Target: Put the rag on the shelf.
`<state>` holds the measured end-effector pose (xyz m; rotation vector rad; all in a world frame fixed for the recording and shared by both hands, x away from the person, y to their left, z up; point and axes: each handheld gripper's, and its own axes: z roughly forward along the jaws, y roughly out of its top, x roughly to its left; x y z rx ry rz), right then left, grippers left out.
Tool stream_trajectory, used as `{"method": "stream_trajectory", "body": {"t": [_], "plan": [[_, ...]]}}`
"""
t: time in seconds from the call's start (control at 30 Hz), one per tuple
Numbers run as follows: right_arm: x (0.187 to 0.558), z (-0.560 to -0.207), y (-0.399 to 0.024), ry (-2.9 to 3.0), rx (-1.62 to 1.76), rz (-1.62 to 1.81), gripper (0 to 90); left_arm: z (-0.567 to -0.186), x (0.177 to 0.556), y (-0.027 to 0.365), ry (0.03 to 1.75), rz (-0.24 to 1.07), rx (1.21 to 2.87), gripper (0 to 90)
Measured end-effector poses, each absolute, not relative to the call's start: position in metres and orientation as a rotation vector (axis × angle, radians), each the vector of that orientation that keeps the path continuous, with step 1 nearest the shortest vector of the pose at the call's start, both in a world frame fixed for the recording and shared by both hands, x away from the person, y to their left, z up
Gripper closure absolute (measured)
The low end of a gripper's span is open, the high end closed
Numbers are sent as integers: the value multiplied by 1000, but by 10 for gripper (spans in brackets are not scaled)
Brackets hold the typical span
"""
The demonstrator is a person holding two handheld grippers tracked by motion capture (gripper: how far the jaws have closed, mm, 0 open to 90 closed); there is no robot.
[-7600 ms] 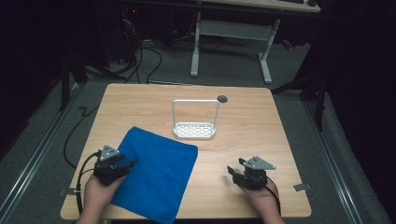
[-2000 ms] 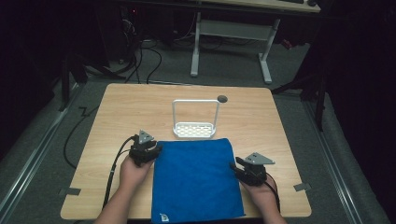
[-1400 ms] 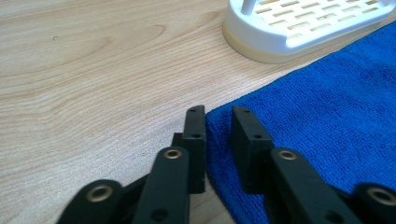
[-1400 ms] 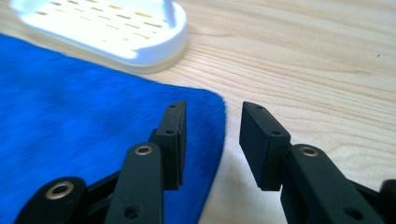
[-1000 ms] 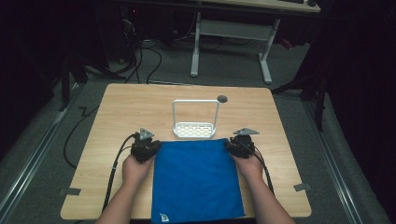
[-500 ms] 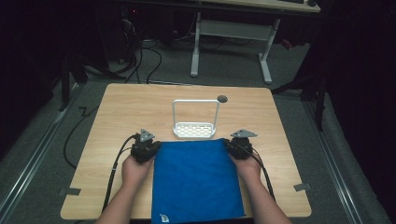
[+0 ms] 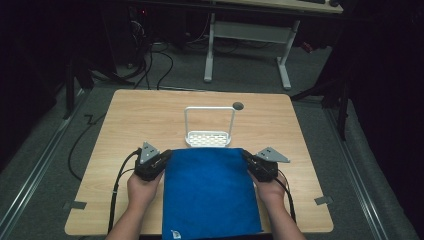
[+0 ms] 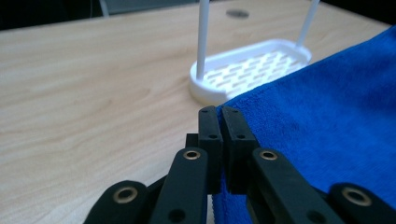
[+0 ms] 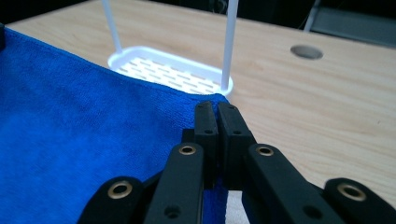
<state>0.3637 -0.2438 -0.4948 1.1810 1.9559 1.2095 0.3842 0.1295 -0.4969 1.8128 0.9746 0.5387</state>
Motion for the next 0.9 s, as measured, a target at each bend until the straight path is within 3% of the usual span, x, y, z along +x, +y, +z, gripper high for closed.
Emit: {"method": "stream_trajectory", "body": {"t": [0.9], "plan": [[322, -427, -249, 1703, 1010, 1402, 879, -429, 339, 138, 804, 697, 1579, 876]]}}
